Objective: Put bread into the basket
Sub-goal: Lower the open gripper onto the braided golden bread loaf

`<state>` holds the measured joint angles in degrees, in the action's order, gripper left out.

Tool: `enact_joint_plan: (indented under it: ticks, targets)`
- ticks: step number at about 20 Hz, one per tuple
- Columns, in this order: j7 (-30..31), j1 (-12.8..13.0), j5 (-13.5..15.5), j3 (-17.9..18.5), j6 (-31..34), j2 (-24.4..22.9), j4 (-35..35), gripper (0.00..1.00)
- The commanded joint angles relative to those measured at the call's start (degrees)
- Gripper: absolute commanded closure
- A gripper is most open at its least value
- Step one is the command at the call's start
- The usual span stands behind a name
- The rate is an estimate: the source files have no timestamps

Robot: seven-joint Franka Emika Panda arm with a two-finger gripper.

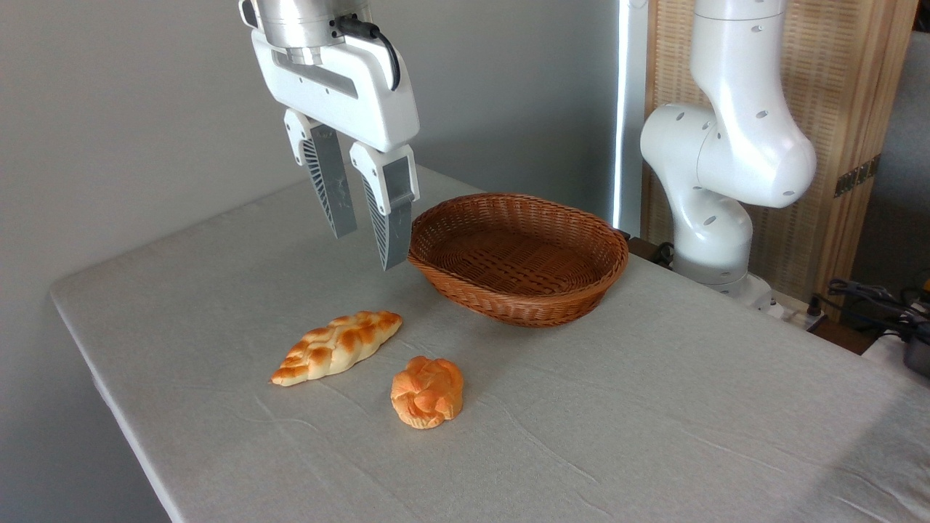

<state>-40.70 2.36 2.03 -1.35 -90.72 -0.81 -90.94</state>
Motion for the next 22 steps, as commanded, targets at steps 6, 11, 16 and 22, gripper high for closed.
enact_joint_plan:
  ticks: [6,11,16,22]
  targets:
    - [-1.0,-0.3,1.4,0.6,0.1,-1.6,-1.7,0.0]
    - [-0.4,-0.5,1.4,-3.6,-3.0,-1.7,-4.1,0.0]
    - [-0.3,-0.2,1.6,-5.0,-6.9,-3.5,-11.5,0.0]
    - [-0.9,0.5,3.6,-9.2,-18.0,0.5,-19.6,0.0]
